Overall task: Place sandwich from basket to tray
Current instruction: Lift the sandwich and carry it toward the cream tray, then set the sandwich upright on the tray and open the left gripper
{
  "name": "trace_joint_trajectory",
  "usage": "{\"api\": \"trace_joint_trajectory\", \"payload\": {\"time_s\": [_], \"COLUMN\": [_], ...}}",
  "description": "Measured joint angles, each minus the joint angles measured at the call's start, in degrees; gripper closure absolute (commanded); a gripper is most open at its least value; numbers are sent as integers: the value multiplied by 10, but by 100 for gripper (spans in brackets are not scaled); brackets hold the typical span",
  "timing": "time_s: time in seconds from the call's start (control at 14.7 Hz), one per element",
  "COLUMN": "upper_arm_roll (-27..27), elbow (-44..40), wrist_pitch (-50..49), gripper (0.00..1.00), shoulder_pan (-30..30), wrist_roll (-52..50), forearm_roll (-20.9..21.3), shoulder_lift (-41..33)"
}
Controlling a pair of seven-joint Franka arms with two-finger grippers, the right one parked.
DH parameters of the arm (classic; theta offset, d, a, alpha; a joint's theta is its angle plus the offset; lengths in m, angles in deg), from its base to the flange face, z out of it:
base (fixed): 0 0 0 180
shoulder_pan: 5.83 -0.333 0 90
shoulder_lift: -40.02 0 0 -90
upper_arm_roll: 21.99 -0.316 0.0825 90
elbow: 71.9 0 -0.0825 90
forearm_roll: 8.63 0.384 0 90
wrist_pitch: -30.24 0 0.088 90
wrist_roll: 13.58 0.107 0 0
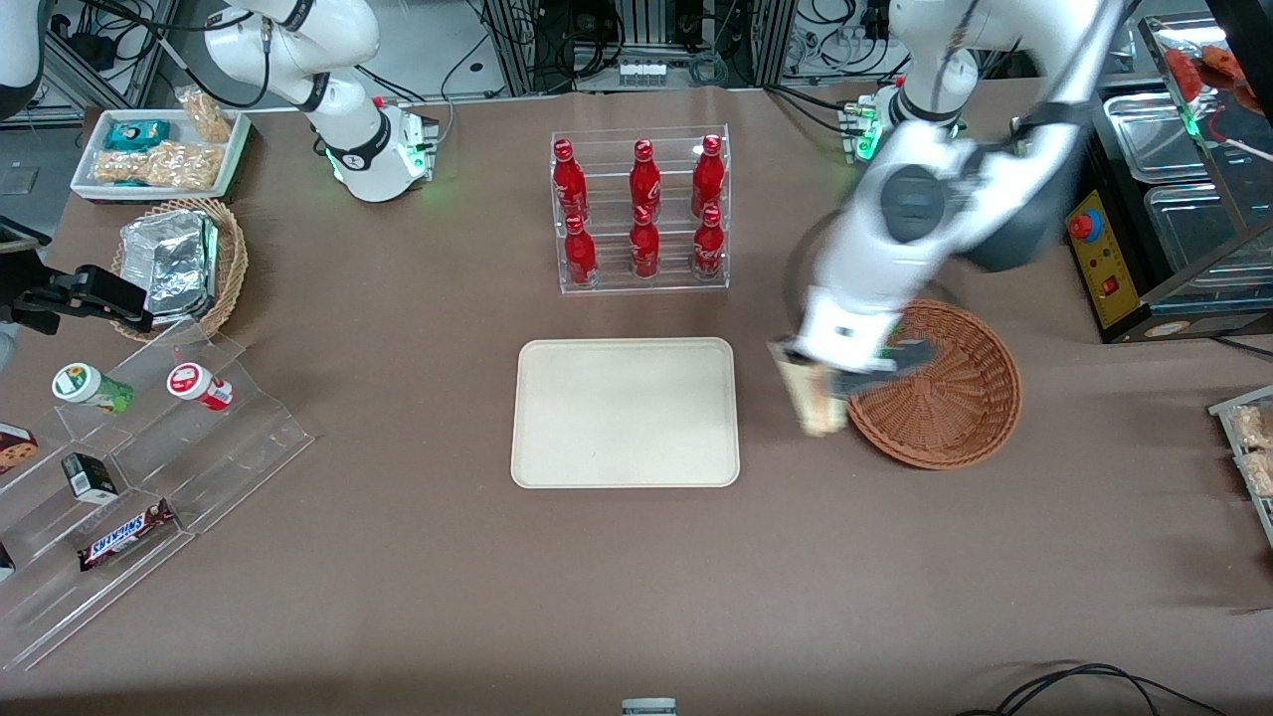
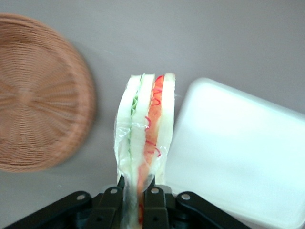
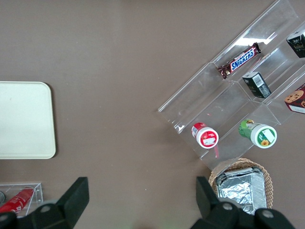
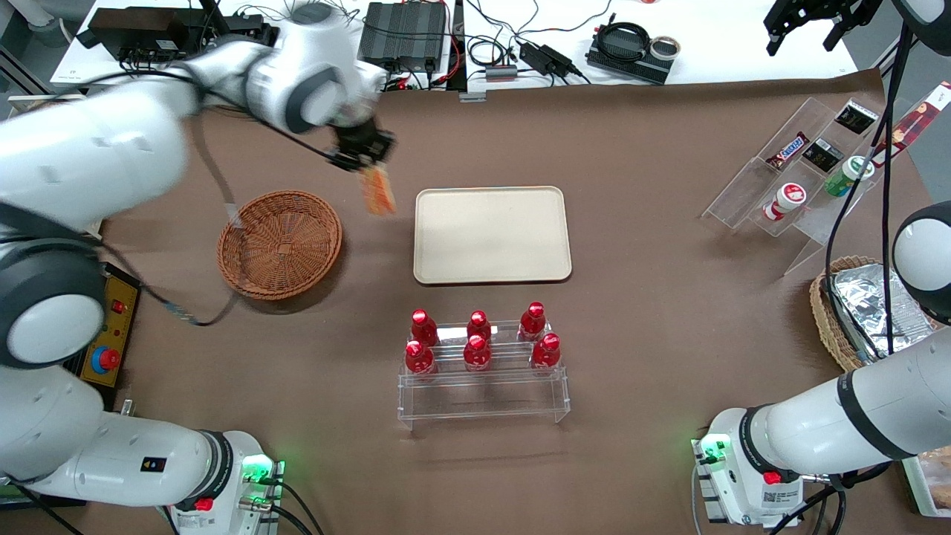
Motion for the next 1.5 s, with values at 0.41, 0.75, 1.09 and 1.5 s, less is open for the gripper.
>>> {"api": "trace_joint_trajectory", "payload": {"time_s": [0.41,0.75,1.09,1.5], "upper_arm_roll": [-1,-11,-13,-22], "elbow": [-191,-252,-313,-381], "wrist_pitch": [38,68,23,-210], "gripper": [82,31,0,0], "shoulder_pan": [134,185,193,126], "wrist_roll": [1,-4,-29,-38], "forearm_roll": [38,69,109,92], "shoulder_lift": [245,324,349,210]}}
